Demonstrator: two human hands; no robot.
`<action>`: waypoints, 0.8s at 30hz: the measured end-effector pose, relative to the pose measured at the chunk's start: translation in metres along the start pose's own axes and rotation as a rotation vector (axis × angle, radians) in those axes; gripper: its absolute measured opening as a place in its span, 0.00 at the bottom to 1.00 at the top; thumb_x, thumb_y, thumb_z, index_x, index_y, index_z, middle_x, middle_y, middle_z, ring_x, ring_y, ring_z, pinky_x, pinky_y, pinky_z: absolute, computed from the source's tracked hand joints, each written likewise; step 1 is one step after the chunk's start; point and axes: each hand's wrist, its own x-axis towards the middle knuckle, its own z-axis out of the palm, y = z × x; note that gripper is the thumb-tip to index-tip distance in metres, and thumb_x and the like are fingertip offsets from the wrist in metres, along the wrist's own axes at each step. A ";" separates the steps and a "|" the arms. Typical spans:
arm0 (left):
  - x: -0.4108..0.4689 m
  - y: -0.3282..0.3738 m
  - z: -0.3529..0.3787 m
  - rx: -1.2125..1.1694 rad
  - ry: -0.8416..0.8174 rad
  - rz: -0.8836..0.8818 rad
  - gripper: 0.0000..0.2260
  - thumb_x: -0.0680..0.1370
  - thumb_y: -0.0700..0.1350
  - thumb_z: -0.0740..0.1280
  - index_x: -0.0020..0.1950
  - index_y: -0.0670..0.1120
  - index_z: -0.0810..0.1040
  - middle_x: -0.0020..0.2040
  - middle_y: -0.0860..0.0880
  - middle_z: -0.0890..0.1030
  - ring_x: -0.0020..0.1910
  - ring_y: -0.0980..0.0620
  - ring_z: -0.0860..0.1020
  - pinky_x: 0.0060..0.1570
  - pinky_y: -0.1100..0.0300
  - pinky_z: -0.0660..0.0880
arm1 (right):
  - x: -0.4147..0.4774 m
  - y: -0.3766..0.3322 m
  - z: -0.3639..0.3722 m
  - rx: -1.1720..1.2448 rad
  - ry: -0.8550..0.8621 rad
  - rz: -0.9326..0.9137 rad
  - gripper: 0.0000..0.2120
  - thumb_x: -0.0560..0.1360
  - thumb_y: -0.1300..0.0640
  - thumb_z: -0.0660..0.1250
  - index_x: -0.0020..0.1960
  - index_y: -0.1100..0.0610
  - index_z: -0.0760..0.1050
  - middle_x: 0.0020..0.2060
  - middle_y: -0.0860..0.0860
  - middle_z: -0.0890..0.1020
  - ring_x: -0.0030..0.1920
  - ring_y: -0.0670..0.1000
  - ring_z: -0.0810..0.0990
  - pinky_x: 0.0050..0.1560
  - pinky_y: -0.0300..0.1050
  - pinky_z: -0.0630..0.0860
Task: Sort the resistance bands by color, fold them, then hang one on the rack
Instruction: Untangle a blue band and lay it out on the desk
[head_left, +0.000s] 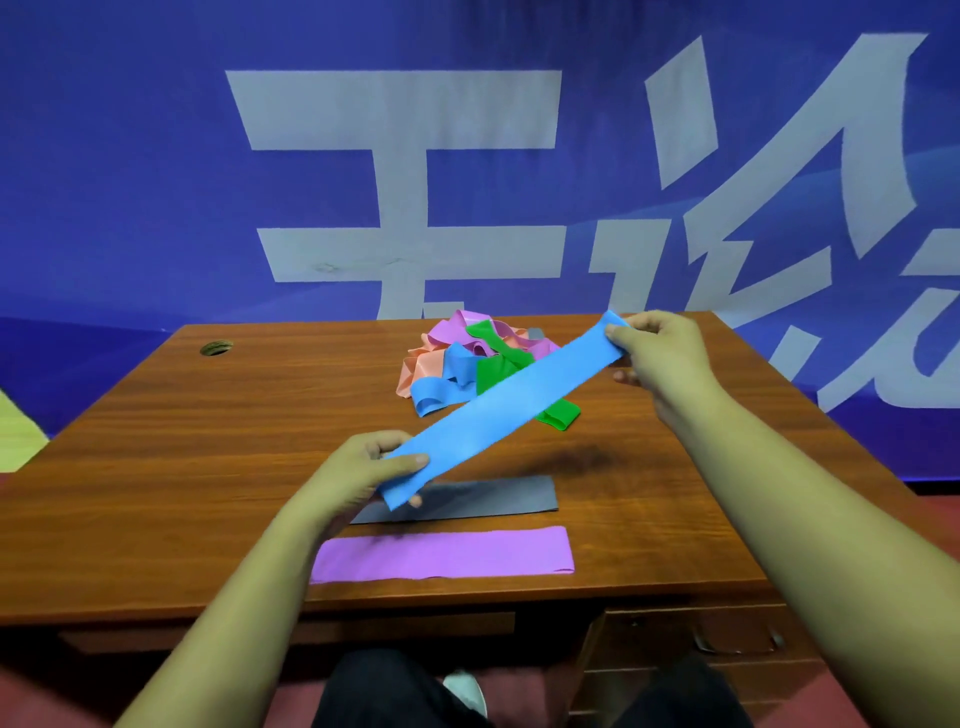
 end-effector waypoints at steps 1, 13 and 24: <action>0.001 -0.003 -0.008 -0.028 0.047 -0.021 0.06 0.75 0.41 0.71 0.49 0.39 0.81 0.39 0.39 0.82 0.35 0.45 0.80 0.38 0.60 0.77 | 0.001 0.011 0.001 0.000 -0.002 0.035 0.07 0.77 0.63 0.67 0.40 0.58 0.74 0.41 0.57 0.80 0.33 0.49 0.79 0.30 0.41 0.77; 0.028 -0.040 -0.072 0.145 0.533 -0.129 0.04 0.77 0.39 0.70 0.43 0.43 0.77 0.38 0.44 0.82 0.30 0.52 0.81 0.28 0.64 0.74 | 0.001 0.108 0.048 -0.130 -0.127 0.316 0.04 0.74 0.63 0.71 0.43 0.60 0.77 0.40 0.55 0.78 0.40 0.52 0.78 0.31 0.39 0.80; 0.050 -0.066 -0.078 0.624 0.664 -0.092 0.02 0.76 0.43 0.69 0.46 0.45 0.78 0.39 0.49 0.80 0.41 0.50 0.76 0.39 0.60 0.66 | 0.016 0.143 0.086 -0.602 -0.120 0.035 0.05 0.72 0.60 0.73 0.44 0.61 0.78 0.41 0.53 0.80 0.44 0.53 0.76 0.43 0.43 0.69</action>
